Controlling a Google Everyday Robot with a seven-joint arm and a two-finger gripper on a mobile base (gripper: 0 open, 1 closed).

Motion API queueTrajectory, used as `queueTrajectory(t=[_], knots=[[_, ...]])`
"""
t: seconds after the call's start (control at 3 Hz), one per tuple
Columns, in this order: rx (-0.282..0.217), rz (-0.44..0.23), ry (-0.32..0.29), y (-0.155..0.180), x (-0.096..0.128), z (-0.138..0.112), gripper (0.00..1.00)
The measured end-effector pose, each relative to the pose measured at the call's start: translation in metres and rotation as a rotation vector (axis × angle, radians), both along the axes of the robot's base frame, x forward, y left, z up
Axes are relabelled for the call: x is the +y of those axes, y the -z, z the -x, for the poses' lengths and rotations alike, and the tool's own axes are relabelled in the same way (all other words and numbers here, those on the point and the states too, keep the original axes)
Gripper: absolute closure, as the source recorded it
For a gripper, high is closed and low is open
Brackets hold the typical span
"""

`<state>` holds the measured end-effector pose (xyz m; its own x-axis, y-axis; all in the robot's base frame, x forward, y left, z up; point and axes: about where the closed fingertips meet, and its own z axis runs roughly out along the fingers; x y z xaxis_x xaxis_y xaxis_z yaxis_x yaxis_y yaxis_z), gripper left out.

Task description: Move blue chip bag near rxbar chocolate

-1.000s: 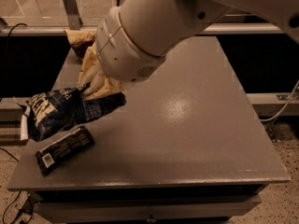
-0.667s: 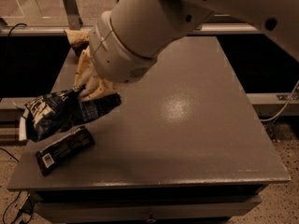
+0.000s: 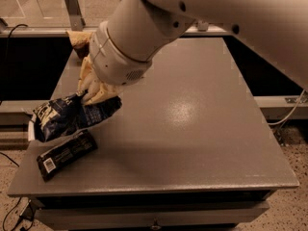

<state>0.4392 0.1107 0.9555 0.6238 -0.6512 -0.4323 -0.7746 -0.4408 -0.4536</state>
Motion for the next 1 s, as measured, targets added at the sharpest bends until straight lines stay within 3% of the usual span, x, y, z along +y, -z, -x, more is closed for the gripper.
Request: queueTrajectory(t=[0.33, 0.67, 1.0], knots=[[0.004, 0.001, 0.001, 0.005, 0.004, -0.008, 1.0], [0.002, 0.001, 0.023, 0.008, 0.005, -0.015, 0.82], [0.004, -0.004, 0.038, 0.011, 0.007, -0.02, 0.58]])
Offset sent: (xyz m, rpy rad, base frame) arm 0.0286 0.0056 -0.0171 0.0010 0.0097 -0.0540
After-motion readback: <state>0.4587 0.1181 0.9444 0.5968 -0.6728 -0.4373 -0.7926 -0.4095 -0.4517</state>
